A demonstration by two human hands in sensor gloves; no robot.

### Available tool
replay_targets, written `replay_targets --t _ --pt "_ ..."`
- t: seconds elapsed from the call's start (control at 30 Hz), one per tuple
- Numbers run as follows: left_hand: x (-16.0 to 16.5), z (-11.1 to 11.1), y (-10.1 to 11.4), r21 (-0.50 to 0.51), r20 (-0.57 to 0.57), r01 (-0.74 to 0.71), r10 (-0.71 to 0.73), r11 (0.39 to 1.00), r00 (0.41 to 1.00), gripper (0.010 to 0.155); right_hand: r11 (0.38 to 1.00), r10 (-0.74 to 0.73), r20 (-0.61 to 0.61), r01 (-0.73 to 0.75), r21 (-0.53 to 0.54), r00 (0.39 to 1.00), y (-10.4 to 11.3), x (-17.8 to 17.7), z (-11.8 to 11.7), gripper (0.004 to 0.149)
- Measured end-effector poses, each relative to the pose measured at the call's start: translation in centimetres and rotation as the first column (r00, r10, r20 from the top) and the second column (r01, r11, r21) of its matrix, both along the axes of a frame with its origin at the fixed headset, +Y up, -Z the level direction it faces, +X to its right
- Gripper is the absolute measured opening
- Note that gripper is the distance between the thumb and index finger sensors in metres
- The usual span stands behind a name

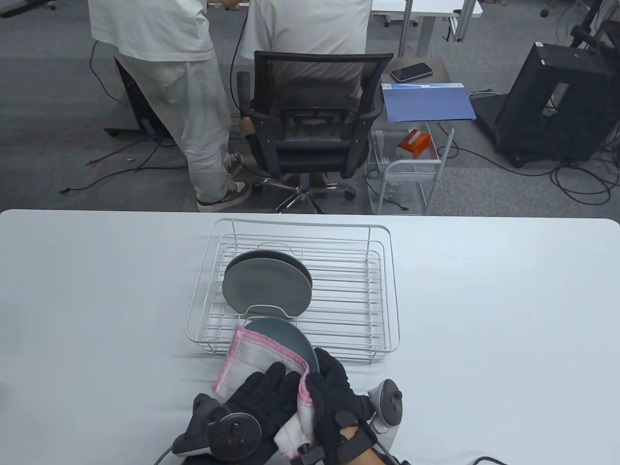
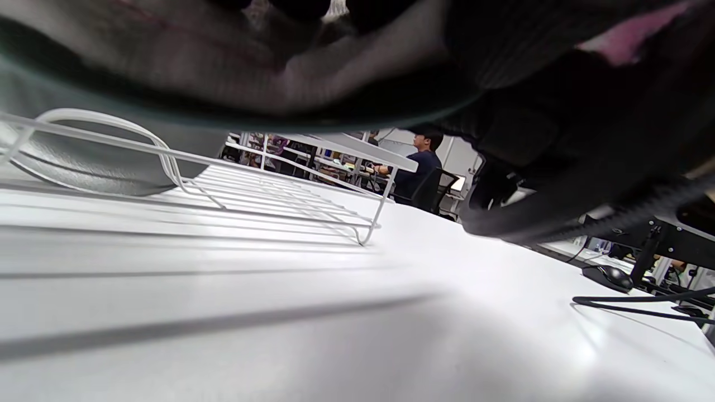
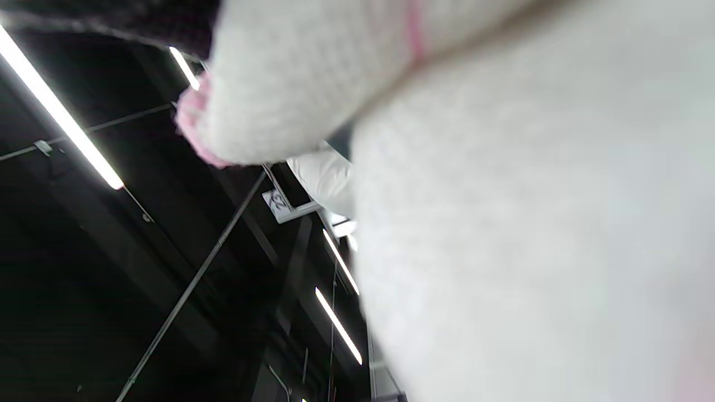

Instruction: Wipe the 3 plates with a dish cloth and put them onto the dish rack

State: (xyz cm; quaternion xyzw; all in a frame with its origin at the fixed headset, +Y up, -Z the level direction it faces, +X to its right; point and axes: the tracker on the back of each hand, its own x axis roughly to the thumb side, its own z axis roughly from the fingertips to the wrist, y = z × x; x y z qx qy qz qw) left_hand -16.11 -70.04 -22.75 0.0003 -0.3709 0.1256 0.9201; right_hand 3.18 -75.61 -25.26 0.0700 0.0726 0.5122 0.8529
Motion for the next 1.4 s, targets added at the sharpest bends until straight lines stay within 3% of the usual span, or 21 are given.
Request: replay_targets --t 0.2,0.37,0.7,0.83,1.1,1.4 --pt "-1.1 -0.5 0.4 0.071 -0.094 0.007 0.000 0.997 0.996 0.056 0.999 0.052 -0.096 -0.053 0.000 0.994 -0.3 -0.6 -0.1 0.059" --pt "-2.1 -1.1 0.7 0.098 -0.181 0.000 0.018 0.995 0.983 0.056 0.998 0.060 -0.106 -0.062 -0.012 0.993 0.1 -0.3 -0.1 0.059" --pt "-3.5 -1.9 0.6 0.071 -0.294 0.004 0.017 0.997 0.956 0.057 1.000 0.020 0.048 -0.020 -0.001 0.999 1.4 1.9 -0.1 0.059" --pt "-3.4 -2.0 0.5 0.051 -0.269 0.000 0.014 0.999 0.963 0.056 1.000 -0.012 0.148 0.011 0.005 0.989 1.8 3.4 -0.2 0.059" --pt "-1.0 -0.8 0.2 -0.025 -0.104 0.019 -0.022 0.999 0.994 0.056 0.998 -0.058 0.266 0.049 0.043 0.962 1.9 4.5 -0.3 0.059" --pt "1.0 0.5 0.4 0.031 0.024 0.004 -0.005 0.999 1.000 0.055 0.995 -0.014 0.180 -0.004 0.100 0.984 1.7 2.8 -0.4 0.058"
